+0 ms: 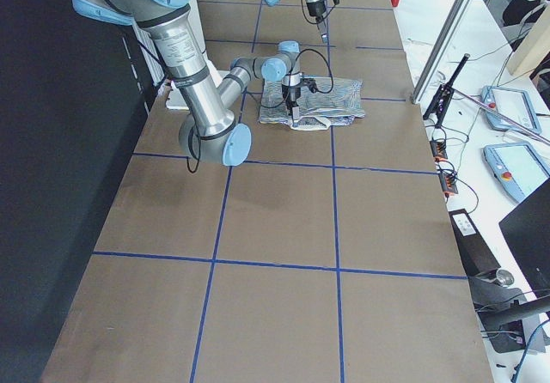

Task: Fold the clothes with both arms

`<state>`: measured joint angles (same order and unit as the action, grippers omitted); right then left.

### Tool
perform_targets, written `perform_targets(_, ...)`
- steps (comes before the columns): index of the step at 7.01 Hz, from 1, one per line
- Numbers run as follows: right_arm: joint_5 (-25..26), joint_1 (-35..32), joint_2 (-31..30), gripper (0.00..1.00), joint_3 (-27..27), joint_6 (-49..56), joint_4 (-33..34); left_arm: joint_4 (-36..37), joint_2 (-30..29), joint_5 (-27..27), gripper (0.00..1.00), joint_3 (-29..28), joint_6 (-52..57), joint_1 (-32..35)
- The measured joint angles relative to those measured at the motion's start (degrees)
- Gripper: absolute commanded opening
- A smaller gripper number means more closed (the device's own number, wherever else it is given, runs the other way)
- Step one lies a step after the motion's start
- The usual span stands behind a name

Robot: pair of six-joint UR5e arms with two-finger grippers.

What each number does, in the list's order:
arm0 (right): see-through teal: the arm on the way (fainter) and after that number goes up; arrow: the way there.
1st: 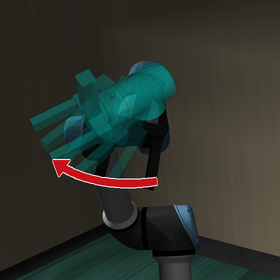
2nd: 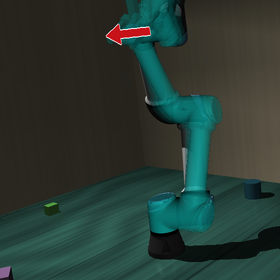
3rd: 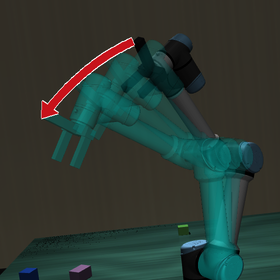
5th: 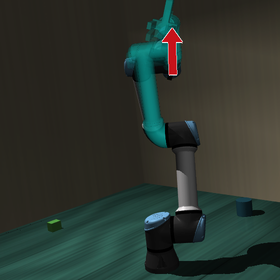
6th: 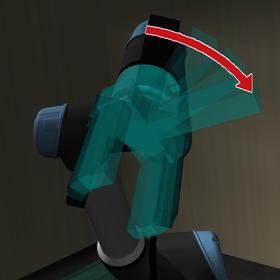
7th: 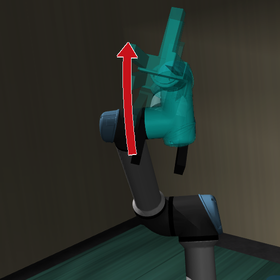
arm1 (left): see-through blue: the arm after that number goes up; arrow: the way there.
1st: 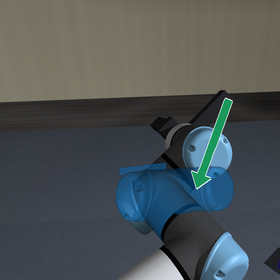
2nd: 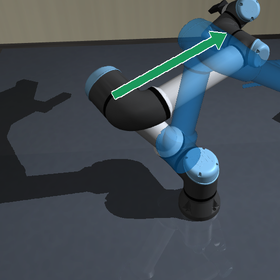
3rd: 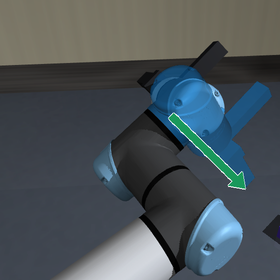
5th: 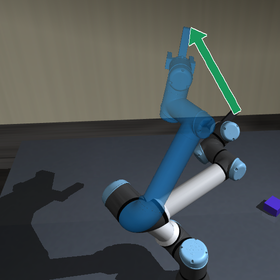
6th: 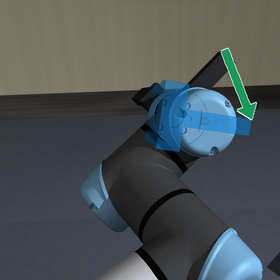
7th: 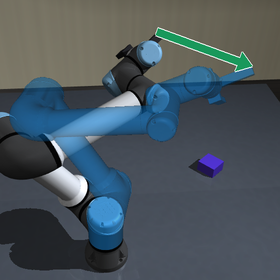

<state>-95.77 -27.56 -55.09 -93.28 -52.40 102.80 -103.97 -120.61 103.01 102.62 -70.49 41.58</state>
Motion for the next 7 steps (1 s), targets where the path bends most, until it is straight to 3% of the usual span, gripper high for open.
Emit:
perform_targets(4,-0.2,-4.0,-6.3,1.0,-4.3,5.0,-0.4,0.0,0.0,0.0,1.0,0.1,-0.1,0.0)
perform_targets(7,-0.6,-7.0,-0.9,1.0,-1.7,8.2,-0.7,0.1,0.0,0.0,1.0,0.2,-0.1,0.0)
